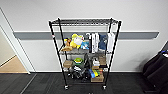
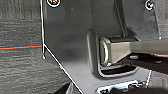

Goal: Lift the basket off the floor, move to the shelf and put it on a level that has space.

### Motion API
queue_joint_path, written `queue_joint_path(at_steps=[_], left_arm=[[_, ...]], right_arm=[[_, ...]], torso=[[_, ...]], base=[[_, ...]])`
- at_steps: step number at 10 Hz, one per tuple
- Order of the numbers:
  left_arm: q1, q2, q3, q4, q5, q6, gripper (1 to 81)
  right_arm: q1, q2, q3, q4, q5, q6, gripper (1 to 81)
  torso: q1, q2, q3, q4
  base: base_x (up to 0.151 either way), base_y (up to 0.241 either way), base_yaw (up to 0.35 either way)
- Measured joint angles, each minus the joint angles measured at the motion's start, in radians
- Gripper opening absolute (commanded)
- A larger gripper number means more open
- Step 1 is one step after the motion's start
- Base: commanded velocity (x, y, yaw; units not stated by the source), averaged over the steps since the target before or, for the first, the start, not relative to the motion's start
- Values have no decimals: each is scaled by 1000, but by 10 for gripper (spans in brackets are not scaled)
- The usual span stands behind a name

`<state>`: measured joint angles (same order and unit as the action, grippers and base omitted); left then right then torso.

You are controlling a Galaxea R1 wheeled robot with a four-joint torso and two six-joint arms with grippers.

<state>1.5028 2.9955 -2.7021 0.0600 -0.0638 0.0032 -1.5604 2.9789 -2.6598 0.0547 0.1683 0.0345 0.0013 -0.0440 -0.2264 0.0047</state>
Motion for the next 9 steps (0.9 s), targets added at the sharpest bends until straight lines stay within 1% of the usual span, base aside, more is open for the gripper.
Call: queue_joint_path(at_steps=[6,8,9], left_arm=[[3,-10,12,0,3,-1,811],[3,-19,17,0,4,-2,811],[6,-26,21,0,3,-1,811]], right_arm=[[-5,-6,5,-1,-4,0,811],[-5,-26,42,-1,-4,0,811],[-5,-38,68,-1,-5,0,811]], torso=[[-1,0,0,0],[2,-5,0,0],[13,-24,0,0]], base=[[0,0,0],[0,0,0],[0,0,0]])
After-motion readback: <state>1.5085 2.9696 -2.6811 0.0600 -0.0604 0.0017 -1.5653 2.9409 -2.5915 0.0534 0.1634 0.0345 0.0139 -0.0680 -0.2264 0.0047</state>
